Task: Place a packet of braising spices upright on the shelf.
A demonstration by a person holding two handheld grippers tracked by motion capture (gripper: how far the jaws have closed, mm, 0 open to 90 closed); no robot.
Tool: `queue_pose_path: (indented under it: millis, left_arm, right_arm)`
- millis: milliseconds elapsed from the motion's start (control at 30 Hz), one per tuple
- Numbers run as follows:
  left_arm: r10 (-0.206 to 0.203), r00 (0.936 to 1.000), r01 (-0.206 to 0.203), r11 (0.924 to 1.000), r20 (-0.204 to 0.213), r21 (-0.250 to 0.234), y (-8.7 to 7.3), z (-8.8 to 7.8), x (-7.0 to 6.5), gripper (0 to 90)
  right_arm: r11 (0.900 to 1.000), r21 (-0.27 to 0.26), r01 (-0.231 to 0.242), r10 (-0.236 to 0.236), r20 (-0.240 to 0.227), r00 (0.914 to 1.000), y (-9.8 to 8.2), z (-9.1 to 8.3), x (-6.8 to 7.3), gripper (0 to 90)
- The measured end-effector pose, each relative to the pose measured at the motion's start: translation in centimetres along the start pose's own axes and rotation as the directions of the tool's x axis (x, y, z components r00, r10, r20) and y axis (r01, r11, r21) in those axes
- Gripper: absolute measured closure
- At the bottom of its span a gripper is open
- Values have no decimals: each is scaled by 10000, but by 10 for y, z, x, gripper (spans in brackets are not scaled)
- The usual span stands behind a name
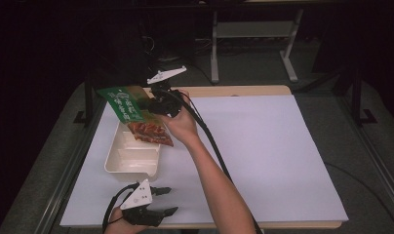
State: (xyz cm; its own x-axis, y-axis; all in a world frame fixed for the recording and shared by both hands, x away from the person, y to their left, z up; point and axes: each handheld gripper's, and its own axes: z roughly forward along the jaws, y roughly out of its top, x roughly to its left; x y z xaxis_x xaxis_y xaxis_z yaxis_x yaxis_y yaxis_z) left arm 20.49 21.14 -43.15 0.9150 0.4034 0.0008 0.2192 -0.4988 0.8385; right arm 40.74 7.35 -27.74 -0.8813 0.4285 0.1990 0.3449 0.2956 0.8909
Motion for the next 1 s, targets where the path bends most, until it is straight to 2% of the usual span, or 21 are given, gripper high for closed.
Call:
queue_pose_path:
  millis: [367, 433, 567, 667, 833, 933, 1000]
  left_arm:
    - [212, 9997, -211, 9998, -153, 71, 0, -2, -1, 377]
    - [150, 9998, -150, 9999, -160, -23, 0, -2, -1, 377]
    - [293, 9994, -292, 9995, -184, 74, 0, -1, -1, 379]
    - [289, 9994, -288, 9996, -177, 61, 0, -1, -2, 379]
    - [139, 9998, -139, 9999, -173, -15, 0, 0, -3, 379]
    - [155, 9998, -155, 9999, -153, 41, 0, 0, -3, 379]
    - [303, 9994, -301, 9995, -159, 121, 0, 0, -2, 379]
  right_arm:
    - [9997, -227, -77, 77, -38, 10000, -3, 22, 1, 893]
    - [9993, -293, -251, 248, -110, 9996, -4, 24, 1, 894]
    - [9981, -477, -391, 381, -226, 9990, -7, 30, -1, 893]
    - [9951, -689, -710, 684, -394, 9969, -10, 36, -3, 894]
    - [9937, -751, -836, 811, -361, 9961, -15, 40, -5, 894]
    - [9909, -877, -1023, 997, -336, 9944, -21, 41, -9, 894]
    - [9880, -962, -1210, 1180, -359, 9924, -24, 42, -12, 894]
